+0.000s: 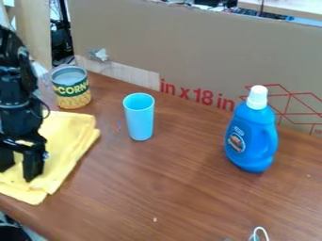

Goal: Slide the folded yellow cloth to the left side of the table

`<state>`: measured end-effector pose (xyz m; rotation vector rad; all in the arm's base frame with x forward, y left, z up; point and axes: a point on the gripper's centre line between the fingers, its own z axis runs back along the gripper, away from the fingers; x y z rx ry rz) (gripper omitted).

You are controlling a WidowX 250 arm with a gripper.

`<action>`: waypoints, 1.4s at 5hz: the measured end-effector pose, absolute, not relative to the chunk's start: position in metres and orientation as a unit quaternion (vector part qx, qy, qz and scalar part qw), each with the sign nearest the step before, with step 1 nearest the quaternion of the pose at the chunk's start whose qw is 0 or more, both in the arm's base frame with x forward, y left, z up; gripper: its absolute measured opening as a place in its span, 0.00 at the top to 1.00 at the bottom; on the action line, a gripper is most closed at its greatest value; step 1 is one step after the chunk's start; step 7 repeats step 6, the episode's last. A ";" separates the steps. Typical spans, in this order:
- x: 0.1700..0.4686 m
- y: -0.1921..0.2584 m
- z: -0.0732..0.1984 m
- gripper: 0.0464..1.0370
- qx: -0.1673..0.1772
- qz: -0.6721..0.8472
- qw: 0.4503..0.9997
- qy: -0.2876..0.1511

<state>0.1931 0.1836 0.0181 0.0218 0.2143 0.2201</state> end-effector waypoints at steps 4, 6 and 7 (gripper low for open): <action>0.217 0.186 0.081 0.04 -0.028 0.059 0.996 0.061; 0.227 0.183 0.134 0.04 -0.024 0.025 0.999 0.010; 0.227 0.183 0.134 0.04 -0.024 0.025 0.999 0.010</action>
